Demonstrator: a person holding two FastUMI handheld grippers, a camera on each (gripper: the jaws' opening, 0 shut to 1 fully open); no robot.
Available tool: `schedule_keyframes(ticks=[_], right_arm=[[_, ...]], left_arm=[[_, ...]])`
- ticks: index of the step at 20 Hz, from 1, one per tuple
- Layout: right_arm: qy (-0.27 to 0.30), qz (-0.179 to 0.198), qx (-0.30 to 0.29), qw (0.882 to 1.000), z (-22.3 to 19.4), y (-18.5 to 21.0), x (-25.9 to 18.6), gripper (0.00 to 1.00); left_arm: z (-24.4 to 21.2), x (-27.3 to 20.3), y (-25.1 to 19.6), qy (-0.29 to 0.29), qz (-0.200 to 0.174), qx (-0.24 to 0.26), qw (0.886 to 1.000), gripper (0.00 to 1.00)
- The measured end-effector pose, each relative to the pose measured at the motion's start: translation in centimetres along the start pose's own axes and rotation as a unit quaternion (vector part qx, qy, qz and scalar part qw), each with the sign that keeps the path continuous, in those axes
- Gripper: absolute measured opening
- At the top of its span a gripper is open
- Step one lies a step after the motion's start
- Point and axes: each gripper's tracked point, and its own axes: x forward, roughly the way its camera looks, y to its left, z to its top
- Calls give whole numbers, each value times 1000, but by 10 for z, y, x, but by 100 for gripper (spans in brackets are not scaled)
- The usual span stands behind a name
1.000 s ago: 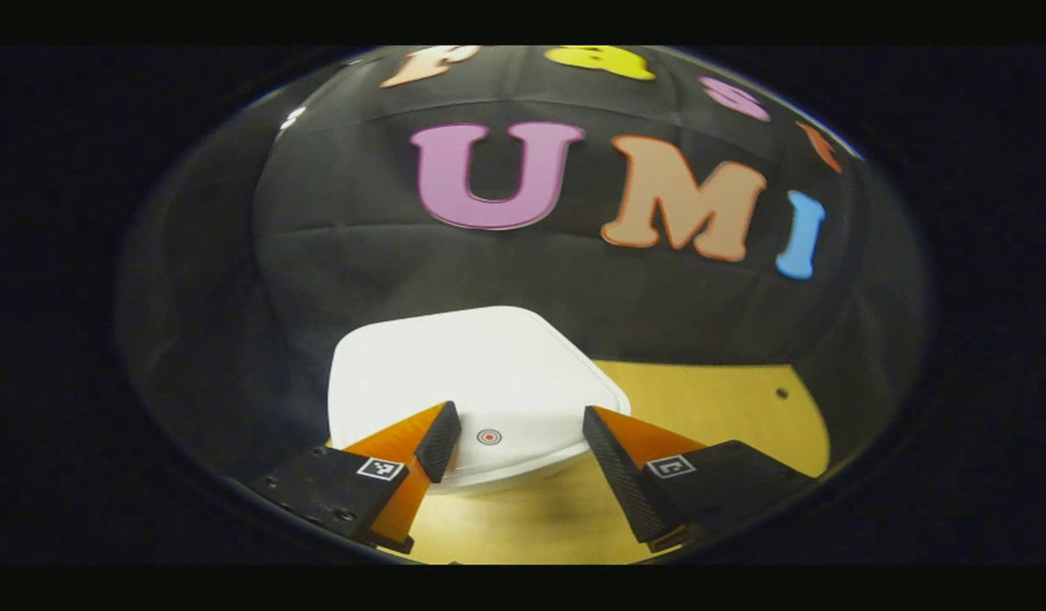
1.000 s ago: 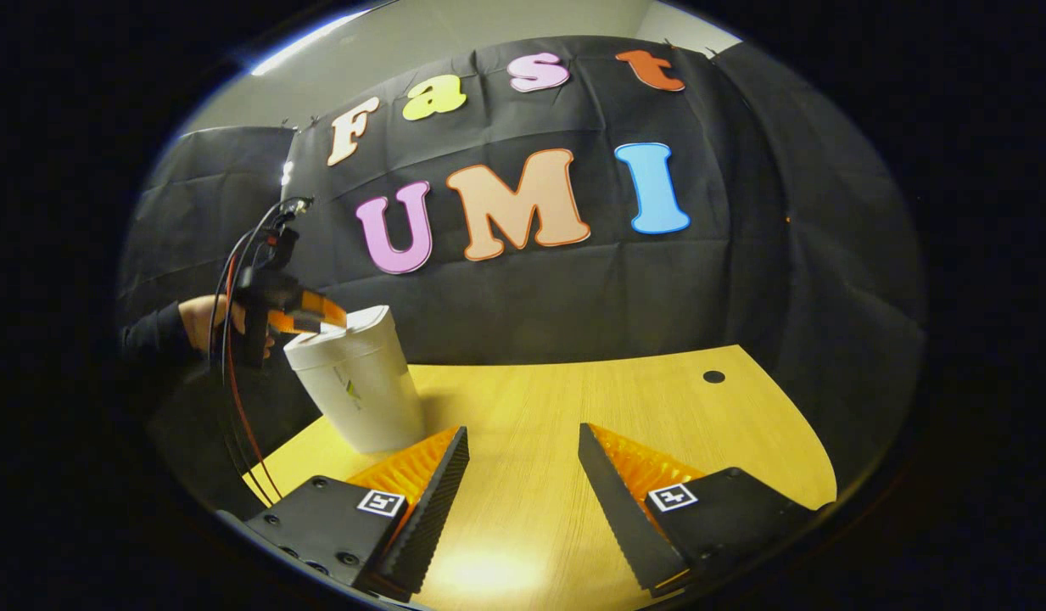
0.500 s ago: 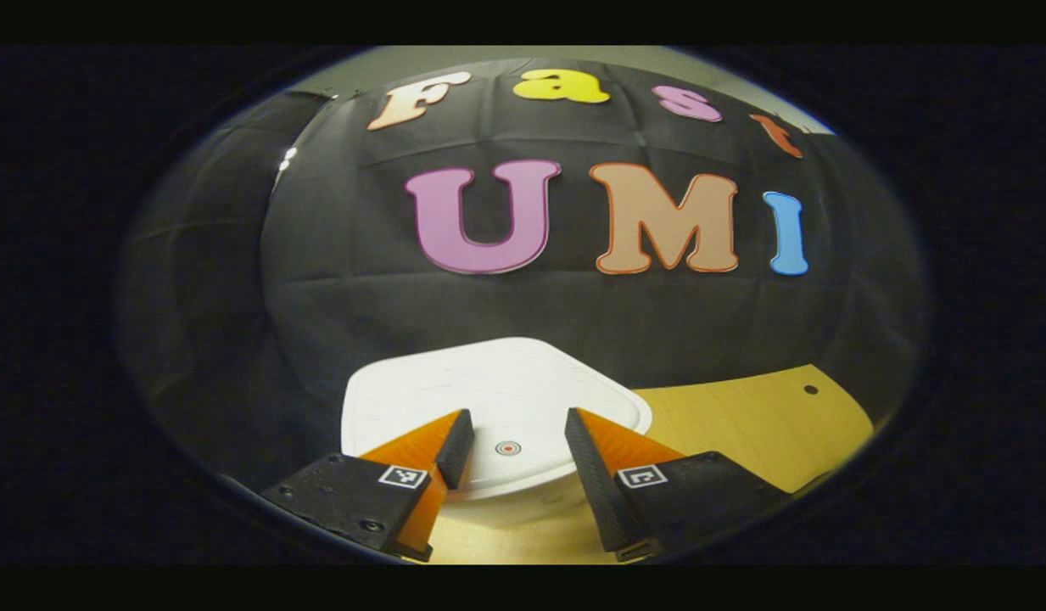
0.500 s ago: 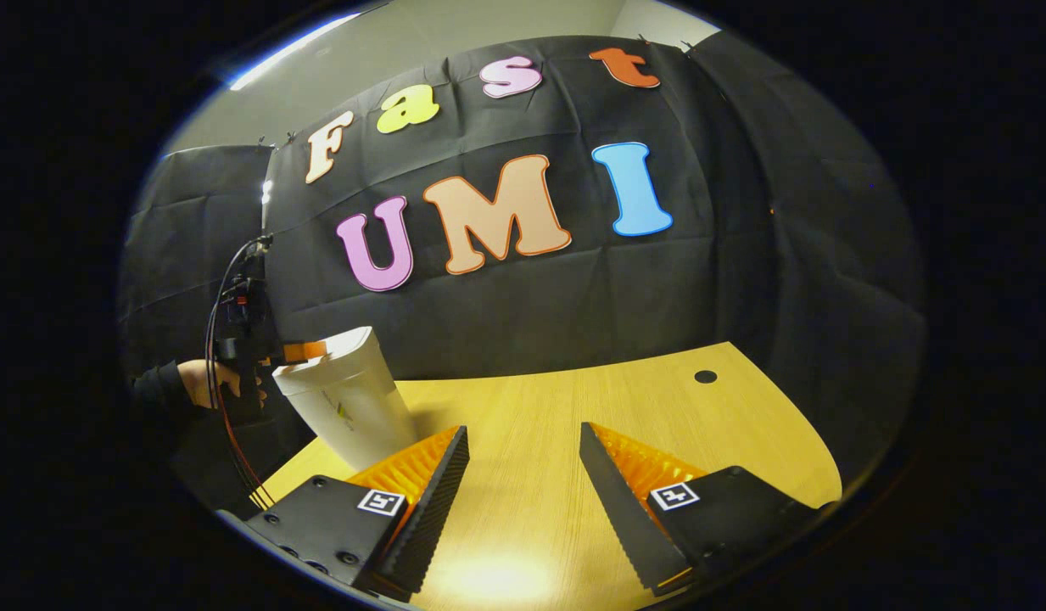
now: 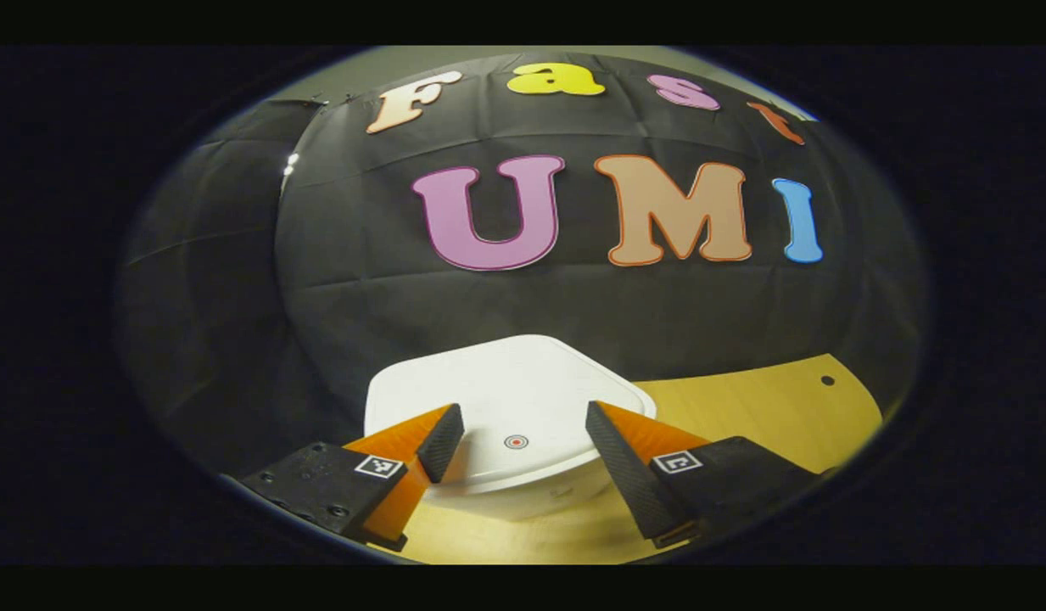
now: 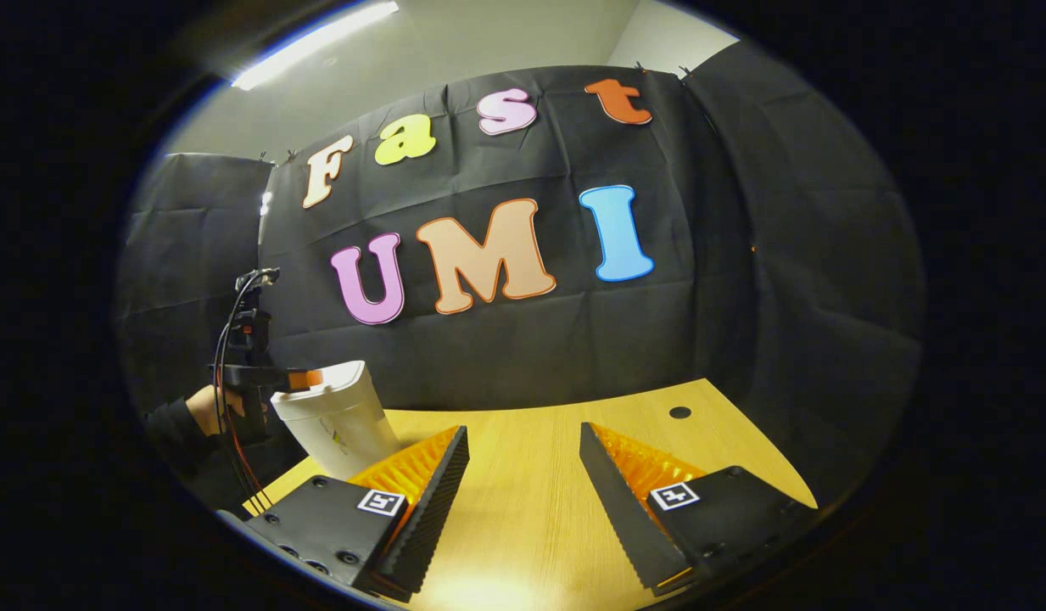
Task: Press the lid of the desktop garbage bin to open it, pick up the crumpled paper on the desktop and throw it into the bin, then pick up the pop can on the desktop and drop it into the bin, and finally close the garbage bin lid.
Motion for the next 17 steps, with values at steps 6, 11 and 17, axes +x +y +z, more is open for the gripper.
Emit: schedule_keyframes(ticks=[6,11,17], right_arm=[[-92,-17,-33,995,68,-5,-26,90],[-116,-32,-36,992,76,-10,-33,94],[-114,-32,-31,992,74,-14,-35,94]], left_arm=[[54,-101,-62,-163,-58,-5,985,90],[58,-165,-121,-210,-111,-46,970,90],[76,-194,-180,-229,-178,-49,956,90]])
